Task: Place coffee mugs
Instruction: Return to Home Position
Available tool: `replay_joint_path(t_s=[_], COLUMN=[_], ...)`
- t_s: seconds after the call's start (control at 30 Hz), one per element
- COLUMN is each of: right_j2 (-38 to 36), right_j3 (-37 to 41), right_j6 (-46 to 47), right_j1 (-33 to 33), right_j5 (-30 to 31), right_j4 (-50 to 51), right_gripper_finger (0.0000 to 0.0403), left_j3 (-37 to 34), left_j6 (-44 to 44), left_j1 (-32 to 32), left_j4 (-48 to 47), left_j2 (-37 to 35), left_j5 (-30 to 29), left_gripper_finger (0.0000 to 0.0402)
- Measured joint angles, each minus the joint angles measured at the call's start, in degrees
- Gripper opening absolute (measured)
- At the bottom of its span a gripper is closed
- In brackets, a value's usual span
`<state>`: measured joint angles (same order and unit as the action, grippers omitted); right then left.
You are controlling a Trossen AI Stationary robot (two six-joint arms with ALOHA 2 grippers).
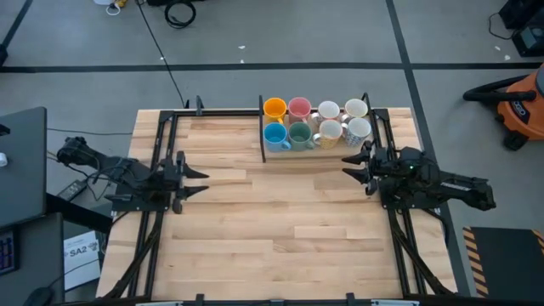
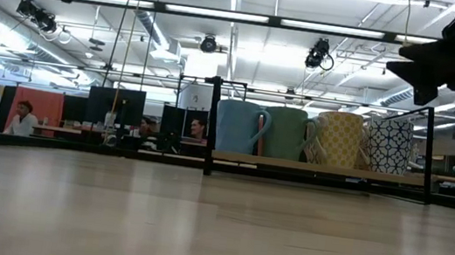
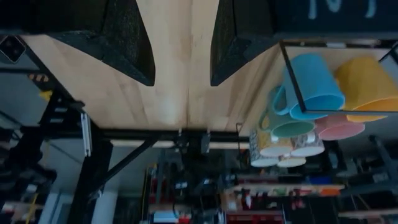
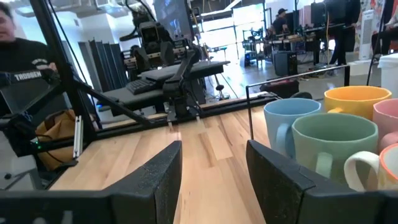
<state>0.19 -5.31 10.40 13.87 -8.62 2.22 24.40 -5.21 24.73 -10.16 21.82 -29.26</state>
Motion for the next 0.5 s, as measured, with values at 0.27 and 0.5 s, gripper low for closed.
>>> replay_joint_path(t_s=[0.27,0.5], right_j2=[0.0,0.0], right_j3=[2.0,2.0], right_j6=[0.1,0.0], right_j1=[0.0,0.0], right_j5=[0.0,0.0], right_j4=[-1.7,-1.7], right_gripper_finger=[0.0185,0.0185], left_j3=[-10.2,-16.5], left_j6=[1.6,1.5], left_j1=[0.0,0.0], left_j4=[7.8,9.7], left_j2=[-7.9,-14.9], left_j5=[0.0,0.1], left_gripper_finger=[0.0160,0.0160])
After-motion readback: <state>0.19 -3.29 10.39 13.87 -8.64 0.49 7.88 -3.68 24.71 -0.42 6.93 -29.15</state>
